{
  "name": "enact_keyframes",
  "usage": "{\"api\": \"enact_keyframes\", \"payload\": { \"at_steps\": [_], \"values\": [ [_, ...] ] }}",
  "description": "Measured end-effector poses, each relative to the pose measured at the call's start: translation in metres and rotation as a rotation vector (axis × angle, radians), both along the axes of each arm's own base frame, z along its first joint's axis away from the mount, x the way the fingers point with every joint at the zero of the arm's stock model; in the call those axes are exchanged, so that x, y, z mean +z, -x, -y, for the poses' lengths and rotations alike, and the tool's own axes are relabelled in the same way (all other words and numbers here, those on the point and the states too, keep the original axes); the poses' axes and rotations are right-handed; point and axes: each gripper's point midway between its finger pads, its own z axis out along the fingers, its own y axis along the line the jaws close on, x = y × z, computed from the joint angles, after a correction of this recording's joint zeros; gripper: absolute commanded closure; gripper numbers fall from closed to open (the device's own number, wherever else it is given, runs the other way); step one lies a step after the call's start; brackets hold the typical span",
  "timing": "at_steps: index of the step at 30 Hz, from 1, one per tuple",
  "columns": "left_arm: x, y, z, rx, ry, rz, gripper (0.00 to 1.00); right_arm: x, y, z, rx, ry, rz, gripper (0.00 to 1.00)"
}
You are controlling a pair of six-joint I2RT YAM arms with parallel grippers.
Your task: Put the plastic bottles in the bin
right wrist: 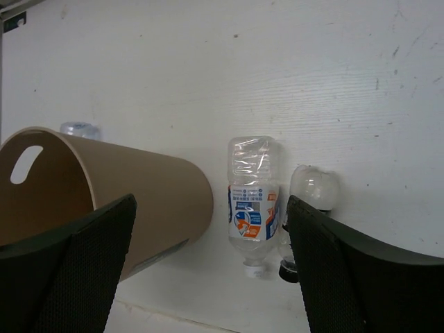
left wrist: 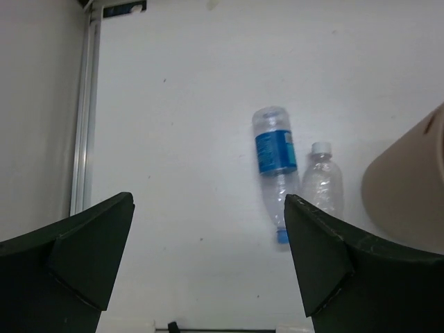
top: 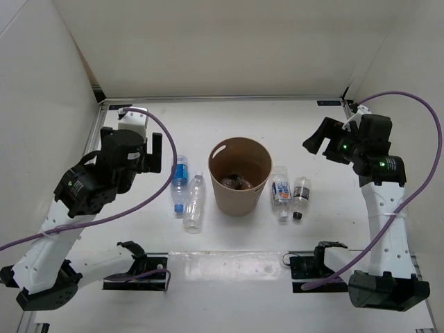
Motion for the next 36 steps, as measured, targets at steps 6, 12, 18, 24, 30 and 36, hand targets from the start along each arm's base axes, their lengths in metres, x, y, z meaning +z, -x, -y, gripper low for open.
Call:
{"api": "enact_keyframes", "payload": {
  "at_steps": [6,12,18,24,30,36],
  "values": [
    [-0.041,0.008,-0.025,0.137,-0.03,-0.037,0.0,0.001,0.006,0.005,-0.037,0.032,0.002,0.1],
    [-0.071,0.024,-0.045,0.176,-0.017,-0.009,0.0,-0.012,0.001,0.014,-0.065,0.0,-0.044,0.1],
    [-0.08,0.02,-0.046,0.21,-0.014,0.005,0.0,-0.067,-0.024,0.054,-0.181,-0.117,-0.26,0.1],
    [-0.106,0.007,-0.046,0.258,-0.044,-0.089,0.0,-0.108,-0.025,0.032,-0.146,0.013,-0.402,0.1],
    [-0.112,0.005,-0.05,0.285,-0.005,-0.115,0.0,-0.16,-0.03,0.029,-0.144,0.104,-0.578,0.1],
    [-0.108,0.009,-0.049,0.269,0.042,-0.094,0.0,-0.209,-0.024,0.035,-0.142,0.137,-0.744,0.1]
  ]
}}
